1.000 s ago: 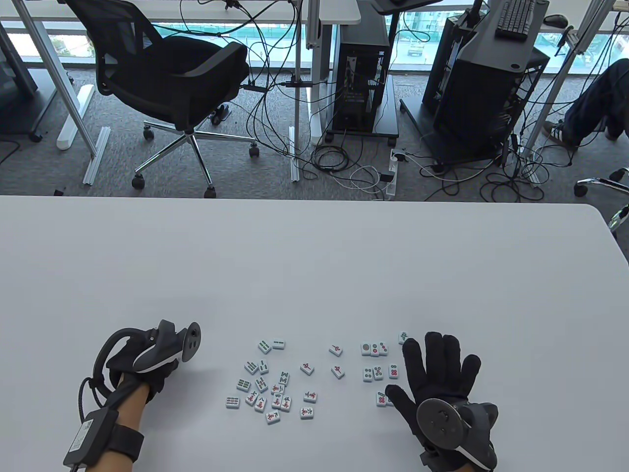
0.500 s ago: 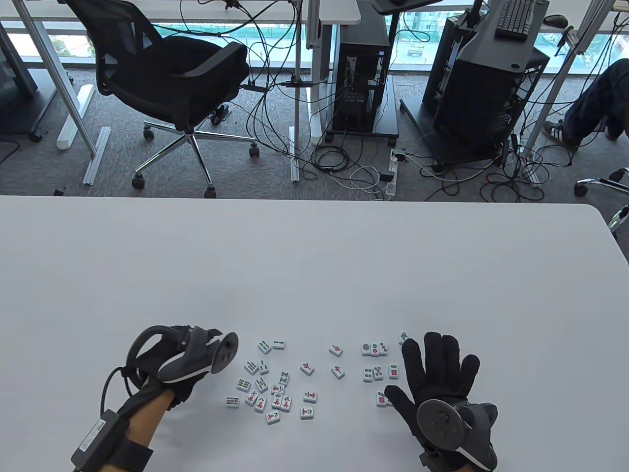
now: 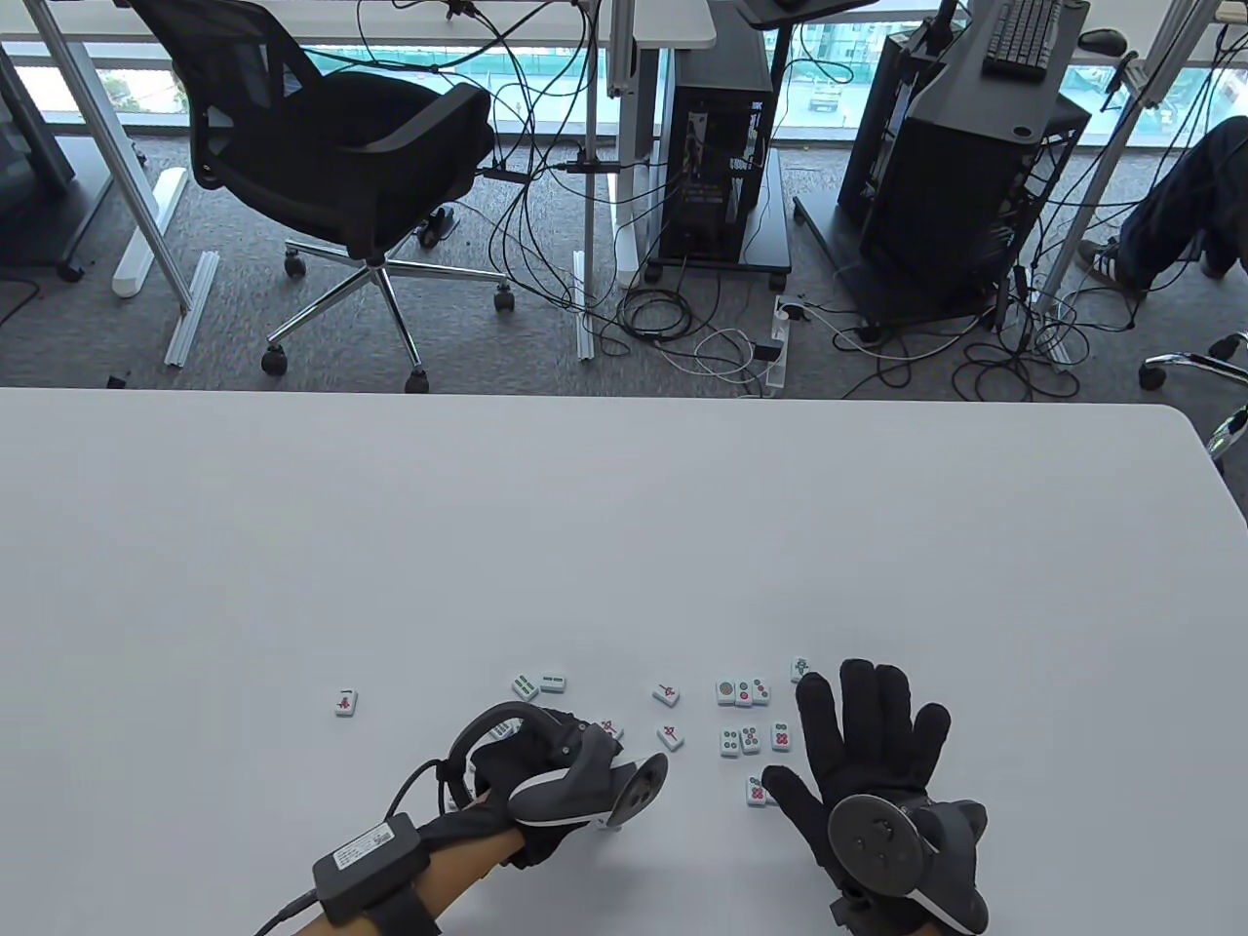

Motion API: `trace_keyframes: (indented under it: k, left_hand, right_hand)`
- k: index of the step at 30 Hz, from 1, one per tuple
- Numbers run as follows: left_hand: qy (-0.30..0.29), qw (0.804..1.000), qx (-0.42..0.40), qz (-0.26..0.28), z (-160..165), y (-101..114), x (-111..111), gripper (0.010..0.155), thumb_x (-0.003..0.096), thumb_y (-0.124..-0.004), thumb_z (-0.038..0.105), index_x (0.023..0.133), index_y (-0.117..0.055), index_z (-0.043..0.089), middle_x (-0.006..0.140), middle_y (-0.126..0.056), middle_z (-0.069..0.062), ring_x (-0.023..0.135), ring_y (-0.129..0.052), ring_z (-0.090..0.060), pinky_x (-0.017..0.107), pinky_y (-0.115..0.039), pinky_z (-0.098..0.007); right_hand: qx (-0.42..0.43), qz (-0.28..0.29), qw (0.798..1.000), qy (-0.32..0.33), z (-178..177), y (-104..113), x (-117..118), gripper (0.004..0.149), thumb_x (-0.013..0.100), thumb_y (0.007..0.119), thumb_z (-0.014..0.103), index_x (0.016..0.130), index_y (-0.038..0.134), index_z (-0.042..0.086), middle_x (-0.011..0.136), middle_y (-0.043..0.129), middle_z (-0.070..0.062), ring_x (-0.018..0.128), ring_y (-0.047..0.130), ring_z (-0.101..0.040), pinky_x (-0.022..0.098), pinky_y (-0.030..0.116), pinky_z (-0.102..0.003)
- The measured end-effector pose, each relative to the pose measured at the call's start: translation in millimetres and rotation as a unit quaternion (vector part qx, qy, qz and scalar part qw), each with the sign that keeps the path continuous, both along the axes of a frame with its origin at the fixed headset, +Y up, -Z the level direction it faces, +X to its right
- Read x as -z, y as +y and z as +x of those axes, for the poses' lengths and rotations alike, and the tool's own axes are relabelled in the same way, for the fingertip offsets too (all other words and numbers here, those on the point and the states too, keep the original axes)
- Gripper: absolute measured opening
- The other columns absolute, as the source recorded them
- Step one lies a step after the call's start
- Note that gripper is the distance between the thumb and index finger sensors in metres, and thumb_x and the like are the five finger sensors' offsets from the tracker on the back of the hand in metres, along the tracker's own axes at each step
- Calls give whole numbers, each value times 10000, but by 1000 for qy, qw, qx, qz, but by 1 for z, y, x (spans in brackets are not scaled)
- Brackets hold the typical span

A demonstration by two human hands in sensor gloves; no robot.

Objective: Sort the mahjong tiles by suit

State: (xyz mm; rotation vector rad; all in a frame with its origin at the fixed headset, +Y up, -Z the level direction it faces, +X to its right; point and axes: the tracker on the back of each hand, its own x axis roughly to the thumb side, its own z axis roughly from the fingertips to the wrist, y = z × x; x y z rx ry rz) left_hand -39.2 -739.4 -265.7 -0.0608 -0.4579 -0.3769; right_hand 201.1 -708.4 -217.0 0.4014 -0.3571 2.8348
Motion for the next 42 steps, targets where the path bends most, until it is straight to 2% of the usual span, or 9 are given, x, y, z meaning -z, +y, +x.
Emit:
trace_keyframes:
  k: [4, 7, 14, 18, 24, 27, 31, 38, 42]
  left_hand:
    - [65, 996, 19, -52, 13, -7, 7, 639, 367, -705, 709, 624, -960, 183, 249, -955, 185, 1, -869, -46, 105, -801, -293]
    - [85, 993, 47, -62, 20, -11, 9, 688, 349, -704, 740, 629, -964, 169, 244, -958, 180, -11, -866, -44, 90, -798, -290]
    - [91, 990, 69, -81, 29, -15, 8, 679, 358, -743, 713, 628, -949, 125, 259, -966, 173, -3, -873, -47, 92, -799, -292]
    - [111, 985, 60, -114, 32, -15, 13, 671, 359, -780, 689, 656, -931, 106, 284, -968, 171, 12, -880, -46, 102, -801, -292]
    - [112, 983, 19, -145, 34, -14, 20, 672, 321, -874, 645, 683, -901, 79, 303, -952, 188, 25, -883, -34, 115, -810, -284]
    - [84, 987, -23, -138, 28, -5, 20, 673, 301, -890, 638, 711, -898, 104, 329, -956, 190, 45, -897, -31, 137, -821, -281]
    - [-4, 990, -98, -105, -7, 28, 20, 666, 268, -916, 614, 736, -896, 140, 363, -970, 183, 92, -918, -49, 181, -829, -294]
    - [-2, 986, -166, 4, -92, 66, 16, 654, 249, -928, 596, 766, -882, 197, 398, -976, 197, 138, -941, -50, 228, -844, -294]
    - [0, 986, -162, 39, -140, 73, 11, 648, 253, -924, 592, 781, -869, 219, 422, -975, 205, 166, -953, -47, 254, -850, -291]
  right_hand:
    - [0, 0, 1000, 3, -1, 0, 0, 789, 494, 529, 615, 1079, 108, 294, 1141, 30, -150, 1020, 17, -457, 670, 107, -759]
    - [1, 3, 1000, 5, -1, 0, -1, 790, 493, 530, 615, 1079, 109, 292, 1141, 31, -150, 1020, 16, -457, 671, 107, -758]
    - [0, 4, 1000, 9, -2, 0, -1, 791, 493, 530, 616, 1080, 110, 291, 1142, 33, -149, 1021, 20, -457, 671, 109, -758]
    - [-1, 3, 1000, 10, -3, 0, -2, 792, 493, 531, 616, 1080, 110, 290, 1142, 35, -149, 1021, 22, -457, 671, 110, -759]
    - [-1, 3, 1000, 12, -4, -1, -2, 793, 493, 533, 614, 1080, 111, 289, 1142, 36, -152, 1021, 24, -459, 672, 111, -758]
    - [-2, 3, 1000, 12, -4, -1, -2, 793, 493, 533, 615, 1080, 112, 287, 1142, 37, -153, 1021, 25, -459, 671, 113, -759]
    - [3, 4, 1000, 10, -3, 1, -2, 792, 493, 533, 614, 1079, 110, 290, 1142, 35, -151, 1021, 22, -457, 671, 109, -758]
    - [4, 17, 999, 29, -7, 3, -6, 791, 497, 537, 614, 1082, 108, 298, 1143, 18, -142, 1019, -13, -447, 672, 82, -753]
    - [-6, 23, 999, 23, -8, 3, -8, 792, 496, 535, 613, 1080, 106, 295, 1138, 12, -146, 1013, -16, -449, 670, 85, -753]
